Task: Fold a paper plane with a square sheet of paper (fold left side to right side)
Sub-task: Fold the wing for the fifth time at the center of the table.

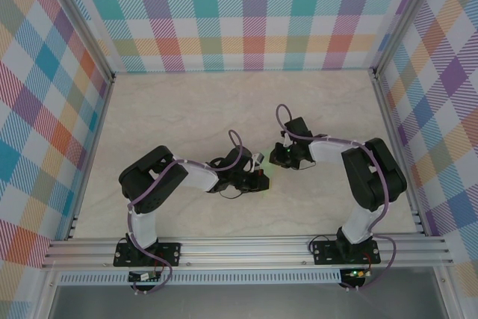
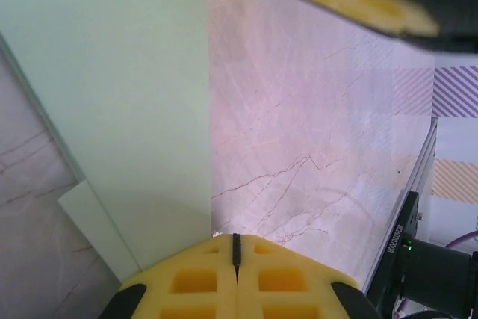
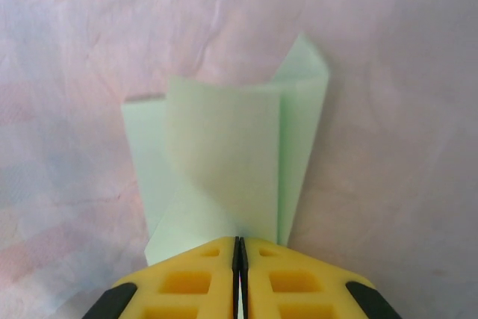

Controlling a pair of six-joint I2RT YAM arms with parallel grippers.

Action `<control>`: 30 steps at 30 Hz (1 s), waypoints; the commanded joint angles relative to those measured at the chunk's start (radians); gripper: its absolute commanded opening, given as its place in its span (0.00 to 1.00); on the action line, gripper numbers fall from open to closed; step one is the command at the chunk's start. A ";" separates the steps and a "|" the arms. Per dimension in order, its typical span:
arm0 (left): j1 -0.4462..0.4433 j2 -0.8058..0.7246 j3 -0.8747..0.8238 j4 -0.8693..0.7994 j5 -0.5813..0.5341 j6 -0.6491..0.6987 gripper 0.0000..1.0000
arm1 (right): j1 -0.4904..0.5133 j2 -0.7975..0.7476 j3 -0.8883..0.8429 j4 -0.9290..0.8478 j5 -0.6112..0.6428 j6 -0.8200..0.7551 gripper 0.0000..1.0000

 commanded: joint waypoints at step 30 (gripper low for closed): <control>-0.023 -0.018 -0.076 -0.099 -0.045 -0.013 0.00 | -0.147 0.165 0.346 -0.156 0.098 -0.133 0.13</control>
